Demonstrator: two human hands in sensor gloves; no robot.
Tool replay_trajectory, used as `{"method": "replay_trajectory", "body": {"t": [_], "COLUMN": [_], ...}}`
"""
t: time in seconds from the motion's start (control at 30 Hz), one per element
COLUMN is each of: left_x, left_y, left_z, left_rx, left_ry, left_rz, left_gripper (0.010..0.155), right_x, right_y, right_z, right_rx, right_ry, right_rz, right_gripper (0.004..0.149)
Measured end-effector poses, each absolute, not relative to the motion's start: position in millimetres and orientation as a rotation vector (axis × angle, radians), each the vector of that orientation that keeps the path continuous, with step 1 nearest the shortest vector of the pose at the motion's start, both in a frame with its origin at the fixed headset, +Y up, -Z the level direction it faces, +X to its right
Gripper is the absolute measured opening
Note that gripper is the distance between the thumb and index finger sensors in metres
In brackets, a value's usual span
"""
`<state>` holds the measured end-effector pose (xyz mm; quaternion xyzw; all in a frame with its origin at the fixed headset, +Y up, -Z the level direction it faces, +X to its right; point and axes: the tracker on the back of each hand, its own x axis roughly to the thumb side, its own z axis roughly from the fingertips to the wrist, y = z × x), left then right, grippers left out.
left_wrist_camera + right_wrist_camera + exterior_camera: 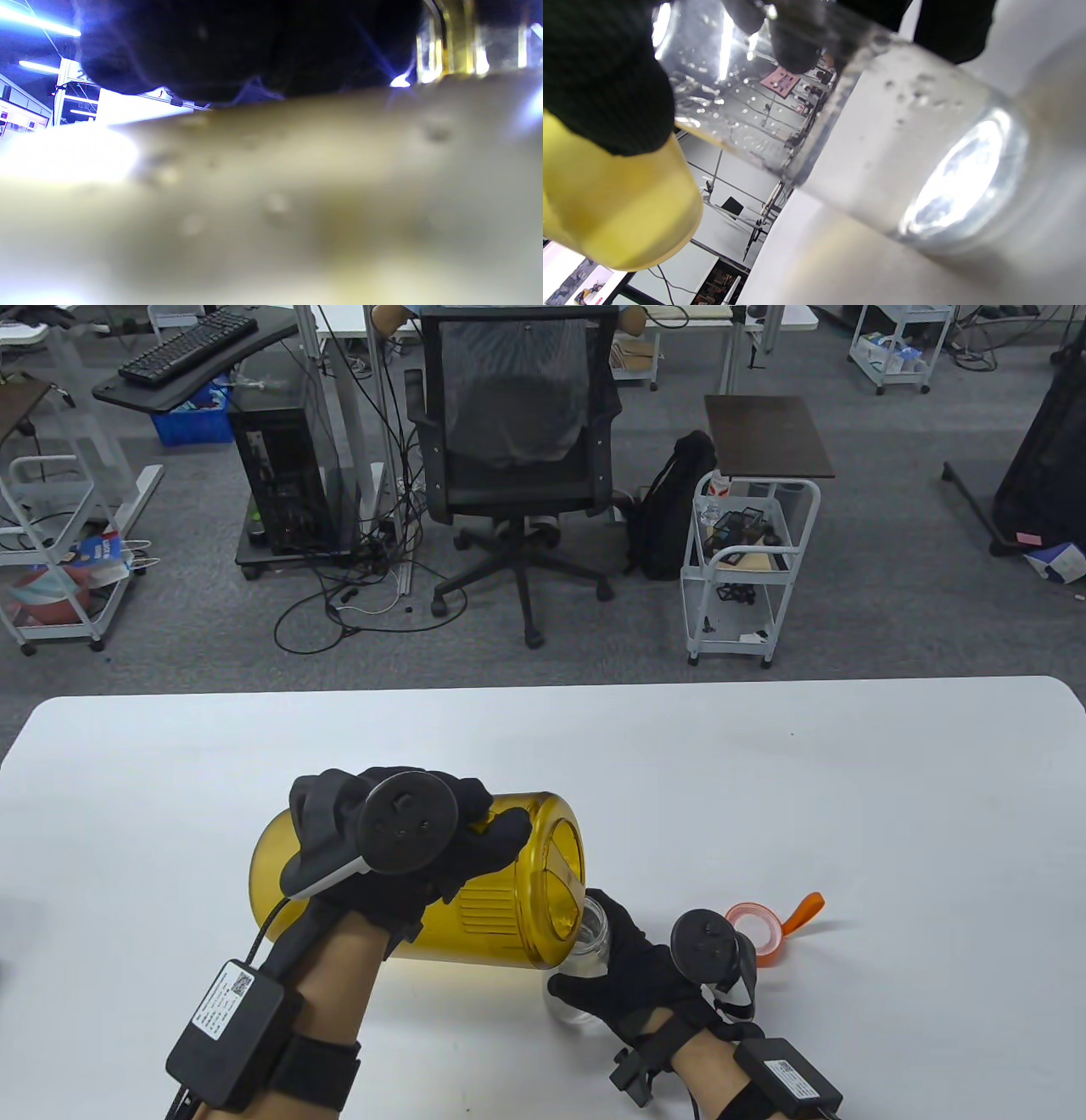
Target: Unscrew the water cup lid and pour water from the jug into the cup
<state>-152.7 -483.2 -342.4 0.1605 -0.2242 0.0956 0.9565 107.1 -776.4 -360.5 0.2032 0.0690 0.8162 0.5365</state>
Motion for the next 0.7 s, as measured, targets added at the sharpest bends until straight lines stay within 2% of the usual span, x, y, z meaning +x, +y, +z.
{"method": "replay_trajectory", "body": {"t": [0.7], "left_x": [-149.7], "left_y": [-483.3], "left_z": [-340.7], "left_rx": [0.331], "left_ry": [-0.456], "left_rz": [0.184], "left_gripper": [0.069], "right_x": [107.5], "right_y": [-776.2], "right_z": [-360.8], "right_rx": [0.481], "right_ry": [0.165], "right_rz": [1.946], "right_gripper": [0.105]}}
